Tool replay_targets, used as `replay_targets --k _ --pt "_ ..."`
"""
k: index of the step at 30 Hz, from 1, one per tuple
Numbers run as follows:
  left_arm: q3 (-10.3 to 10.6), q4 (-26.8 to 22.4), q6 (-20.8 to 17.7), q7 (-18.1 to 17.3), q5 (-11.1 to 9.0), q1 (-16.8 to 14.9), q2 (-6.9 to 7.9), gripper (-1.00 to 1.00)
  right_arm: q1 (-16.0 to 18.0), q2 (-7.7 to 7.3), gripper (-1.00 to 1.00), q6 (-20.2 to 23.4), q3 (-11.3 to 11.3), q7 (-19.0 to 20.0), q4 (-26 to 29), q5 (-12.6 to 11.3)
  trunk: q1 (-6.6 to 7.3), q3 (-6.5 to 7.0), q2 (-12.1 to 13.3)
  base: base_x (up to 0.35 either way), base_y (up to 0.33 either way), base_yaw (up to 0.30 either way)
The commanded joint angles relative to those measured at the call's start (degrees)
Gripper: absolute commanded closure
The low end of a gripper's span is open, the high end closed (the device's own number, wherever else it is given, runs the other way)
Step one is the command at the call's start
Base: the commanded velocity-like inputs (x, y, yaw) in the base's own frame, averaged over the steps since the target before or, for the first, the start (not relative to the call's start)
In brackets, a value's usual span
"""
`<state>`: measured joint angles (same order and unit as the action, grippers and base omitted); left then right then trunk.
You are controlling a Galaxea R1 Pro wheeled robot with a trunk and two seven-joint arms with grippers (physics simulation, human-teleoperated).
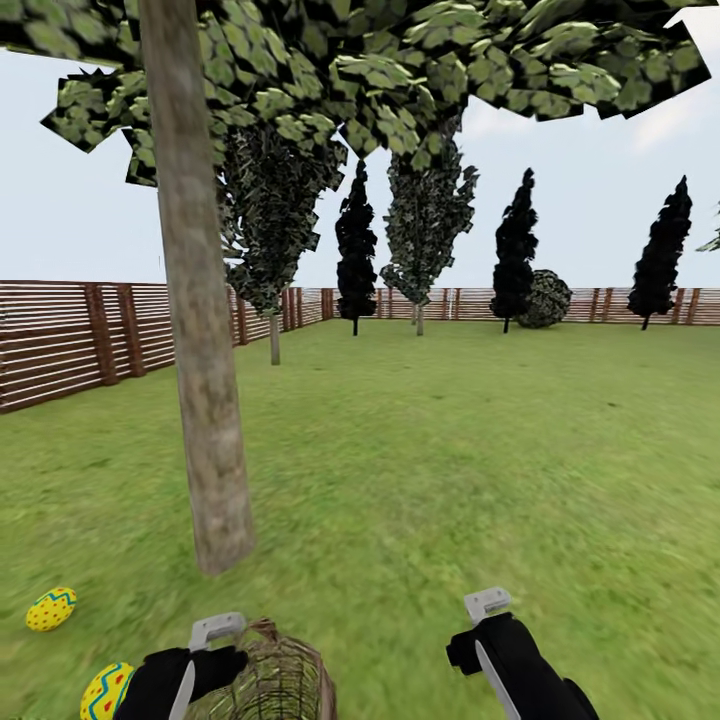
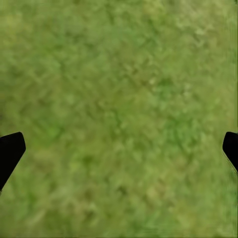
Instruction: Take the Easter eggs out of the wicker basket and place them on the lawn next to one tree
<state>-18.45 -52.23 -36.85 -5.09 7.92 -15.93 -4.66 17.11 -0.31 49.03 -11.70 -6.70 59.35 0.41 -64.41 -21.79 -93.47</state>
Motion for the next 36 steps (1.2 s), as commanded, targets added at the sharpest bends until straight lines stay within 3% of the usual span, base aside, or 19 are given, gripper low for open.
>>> replay_targets --k 1,7,15,26,36 --pt "-0.28 -0.12 -0.24 -0.53 0.55 -0.06 -0.1 -1.0 0.03 -0.04 -1.0 0.28 -0.13 -0.18 0.06 0.05 -0.03 -0.08 -0.04 0.315 -0.192 0.132" --pt "-0.27 -0.17 -0.08 -0.53 0.54 -0.06 -0.73 -1.0 0.03 -0.03 -1.0 0.28 -0.26 -0.16 0.06 0.11 -0.03 -0.08 -0.04 0.124 -0.093 0.029" --pt "-0.19 -0.02 -0.07 -0.52 0.71 -0.06 -1.13 -1.0 0.03 -0.01 -1.0 0.28 -0.35 -0.15 0.06 0.12 -0.03 -0.08 -0.04 -0.168 -0.16 0.001" --pt "-0.17 0.99 -0.06 -0.47 0.71 -0.06 -1.32 -1.0 0.03 0.12 -1.0 0.28 -0.56 -0.15 0.06 0.2 -0.03 -0.08 -0.04 0.194 -0.27 0.0" --pt "-0.46 0.71 -0.04 -1.0 0.53 -0.06 -0.79 -1.0 0.03 0.1 -1.0 0.21 -0.47 -0.12 0.06 0.12 -0.03 -0.08 -0.04 0.174 -0.035 0.0"
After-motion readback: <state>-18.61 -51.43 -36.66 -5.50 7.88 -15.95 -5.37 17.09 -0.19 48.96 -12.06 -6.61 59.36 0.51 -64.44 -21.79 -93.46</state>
